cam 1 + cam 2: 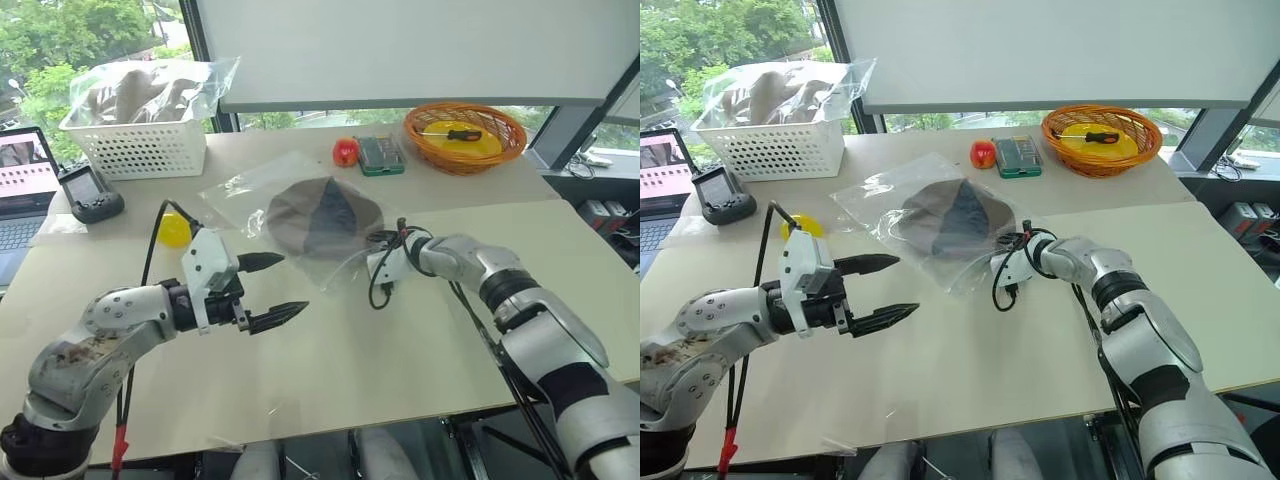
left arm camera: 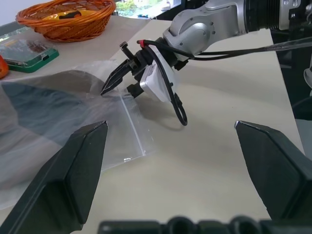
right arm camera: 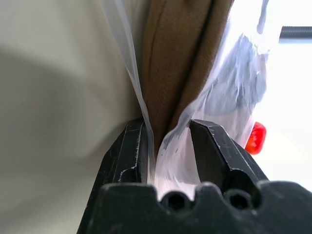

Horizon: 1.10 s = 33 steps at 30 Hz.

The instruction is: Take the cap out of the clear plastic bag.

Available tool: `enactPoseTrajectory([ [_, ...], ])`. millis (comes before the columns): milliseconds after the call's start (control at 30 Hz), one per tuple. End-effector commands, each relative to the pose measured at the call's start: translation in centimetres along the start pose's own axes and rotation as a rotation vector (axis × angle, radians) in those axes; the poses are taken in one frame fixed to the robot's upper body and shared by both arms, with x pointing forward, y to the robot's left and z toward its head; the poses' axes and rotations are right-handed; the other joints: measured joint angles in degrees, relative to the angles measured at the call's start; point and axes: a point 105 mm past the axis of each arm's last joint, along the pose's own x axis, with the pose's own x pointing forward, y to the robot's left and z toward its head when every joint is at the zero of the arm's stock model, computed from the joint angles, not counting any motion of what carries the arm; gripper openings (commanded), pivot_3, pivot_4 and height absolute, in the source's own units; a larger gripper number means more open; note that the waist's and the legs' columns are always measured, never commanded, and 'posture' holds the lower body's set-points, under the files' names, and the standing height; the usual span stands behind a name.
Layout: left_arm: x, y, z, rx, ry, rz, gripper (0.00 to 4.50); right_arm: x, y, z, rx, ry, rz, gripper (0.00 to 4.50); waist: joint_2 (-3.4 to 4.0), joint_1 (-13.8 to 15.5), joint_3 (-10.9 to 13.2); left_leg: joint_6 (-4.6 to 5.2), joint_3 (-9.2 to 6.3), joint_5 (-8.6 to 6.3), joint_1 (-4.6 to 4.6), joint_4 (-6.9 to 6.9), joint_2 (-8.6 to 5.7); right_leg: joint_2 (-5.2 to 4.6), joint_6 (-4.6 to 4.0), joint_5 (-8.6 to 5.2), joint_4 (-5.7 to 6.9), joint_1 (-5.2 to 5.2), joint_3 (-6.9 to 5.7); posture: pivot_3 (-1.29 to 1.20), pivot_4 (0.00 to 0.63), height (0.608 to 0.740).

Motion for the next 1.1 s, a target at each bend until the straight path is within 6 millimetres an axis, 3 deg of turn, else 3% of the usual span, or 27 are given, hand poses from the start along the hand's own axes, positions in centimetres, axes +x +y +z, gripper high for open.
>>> enactPoseTrajectory([
  [33,0.0,0.1,0.6,0.021,-0.011,0.011,4.50,-0.5,-3.7,1.0,0.130,-0.006,-0.117,1.80,0.00,0.0,0.0,0.00,-0.01,0.00,0.00,0.00,0.01,0.01,0.00,0.00,0.01,0.00,0.00,0.00,0.150,0.736],
  [167,0.1,0.1,0.6,0.020,-0.010,0.011,4.50,-1.6,-4.2,2.8,0.176,0.004,-0.122,1.80,0.01,0.3,0.0,0.00,-0.05,0.00,-0.02,0.00,0.01,0.00,0.01,0.00,0.05,-0.02,-0.02,0.00,0.150,0.736],
  [367,0.1,0.1,0.5,0.019,-0.007,0.011,4.50,-2.9,-2.5,6.8,0.192,0.015,-0.058,1.80,0.01,0.9,0.0,0.00,-0.06,0.00,-0.05,0.01,0.01,0.00,0.03,-0.02,0.05,-0.06,-0.07,0.00,0.150,0.736],
  [567,-0.1,0.2,0.5,0.020,-0.002,0.012,4.50,-2.3,-0.8,9.6,0.282,0.030,-0.027,1.80,0.01,1.3,0.0,0.00,-0.02,0.00,-0.03,0.01,0.02,0.03,0.05,-0.03,0.04,-0.06,-0.07,0.00,0.150,0.736],
  [800,-0.4,0.2,0.4,0.019,0.011,0.018,4.50,-1.6,-0.9,9.9,0.285,0.032,-0.030,1.80,0.01,1.6,0.0,0.00,-0.03,0.00,-0.05,0.01,0.02,0.02,0.05,-0.03,0.01,-0.07,-0.08,0.00,0.150,0.736],
  [1067,-0.4,0.0,0.2,0.016,0.016,0.019,4.50,-5.7,-2.5,10.7,0.355,-0.206,0.042,1.80,0.01,1.6,0.0,0.00,-0.05,0.00,-0.10,0.01,0.02,0.00,0.07,-0.04,-0.04,-0.06,-0.14,0.00,0.150,0.736],
  [1100,-0.4,0.0,0.2,0.016,0.015,0.019,4.50,-6.0,-2.7,10.4,0.381,-0.214,0.046,2.31,0.01,1.5,0.0,0.00,-0.05,0.00,-0.08,0.01,0.04,0.02,0.07,-0.04,-0.04,-0.05,-0.14,0.00,0.150,0.736],
])
